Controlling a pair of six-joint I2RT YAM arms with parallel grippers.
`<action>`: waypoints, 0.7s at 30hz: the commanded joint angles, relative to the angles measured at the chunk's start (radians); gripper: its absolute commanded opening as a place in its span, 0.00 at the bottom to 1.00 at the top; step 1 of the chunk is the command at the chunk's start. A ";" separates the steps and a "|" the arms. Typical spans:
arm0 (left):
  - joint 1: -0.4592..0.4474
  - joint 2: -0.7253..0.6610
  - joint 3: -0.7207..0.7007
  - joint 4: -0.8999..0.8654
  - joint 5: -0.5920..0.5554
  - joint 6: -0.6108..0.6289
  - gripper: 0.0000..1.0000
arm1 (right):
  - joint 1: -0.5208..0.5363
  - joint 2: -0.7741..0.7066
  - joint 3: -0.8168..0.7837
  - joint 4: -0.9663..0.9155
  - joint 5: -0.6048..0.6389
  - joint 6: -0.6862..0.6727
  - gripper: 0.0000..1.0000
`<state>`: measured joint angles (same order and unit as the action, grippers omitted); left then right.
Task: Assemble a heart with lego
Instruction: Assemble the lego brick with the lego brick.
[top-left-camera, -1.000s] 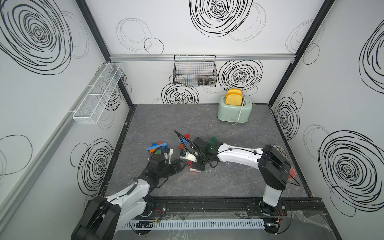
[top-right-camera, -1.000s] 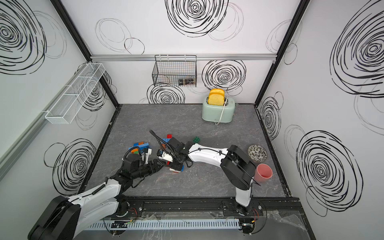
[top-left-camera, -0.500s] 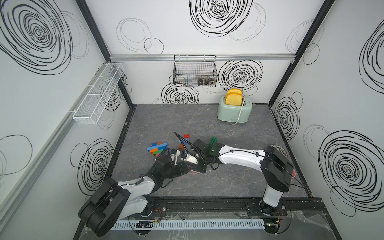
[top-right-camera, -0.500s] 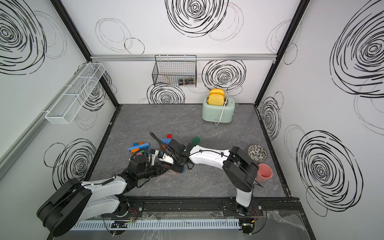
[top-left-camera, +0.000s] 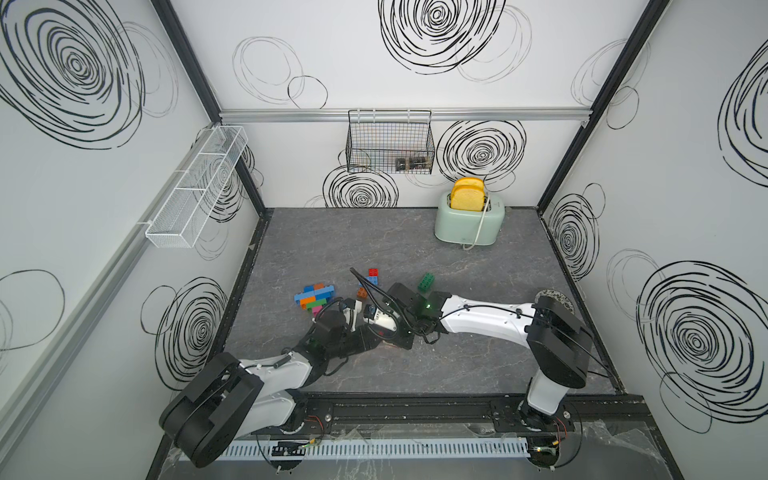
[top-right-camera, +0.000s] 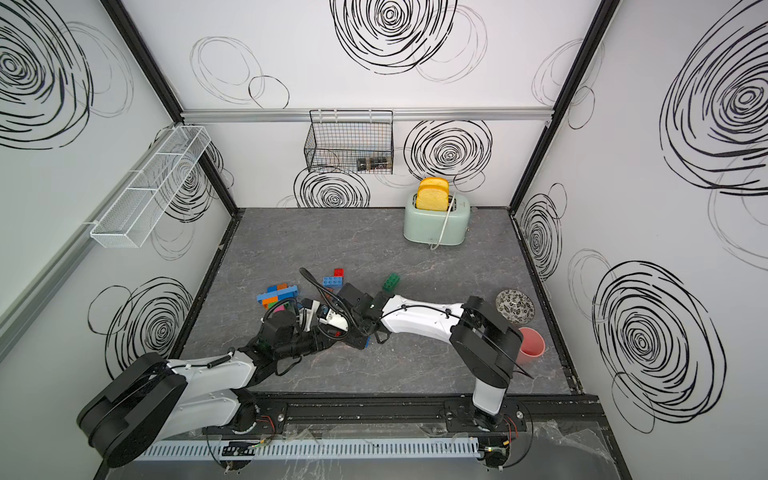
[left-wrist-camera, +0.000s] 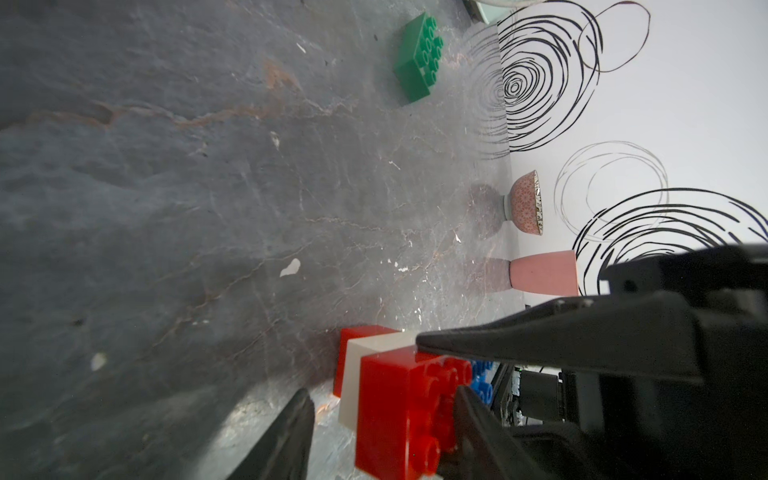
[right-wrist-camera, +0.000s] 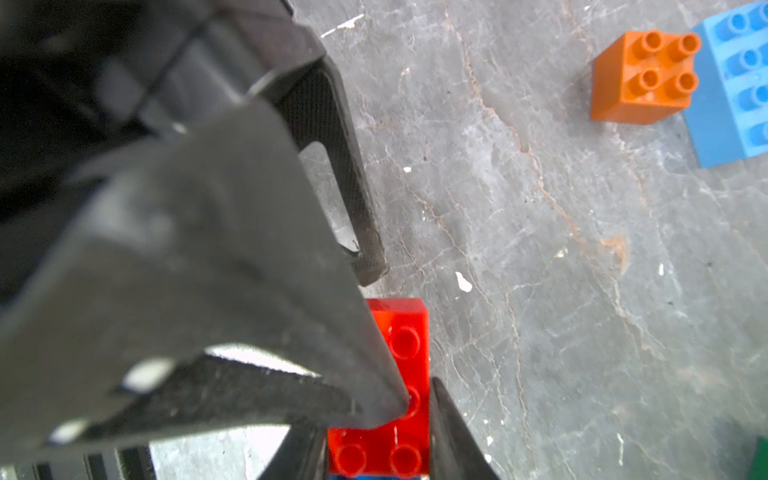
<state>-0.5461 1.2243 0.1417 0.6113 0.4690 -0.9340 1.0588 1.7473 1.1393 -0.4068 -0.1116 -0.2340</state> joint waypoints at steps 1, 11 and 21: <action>-0.014 0.027 0.002 -0.006 -0.022 0.027 0.56 | 0.004 -0.006 -0.048 -0.037 0.007 0.019 0.21; -0.032 0.025 0.025 -0.081 -0.046 0.064 0.55 | 0.006 -0.072 -0.184 0.089 0.037 0.049 0.21; -0.047 0.063 0.025 -0.053 -0.027 0.076 0.53 | -0.003 -0.060 -0.166 0.062 0.003 0.035 0.29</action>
<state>-0.5823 1.2633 0.1688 0.6083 0.4503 -0.8791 1.0618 1.6665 0.9890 -0.2523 -0.0929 -0.1883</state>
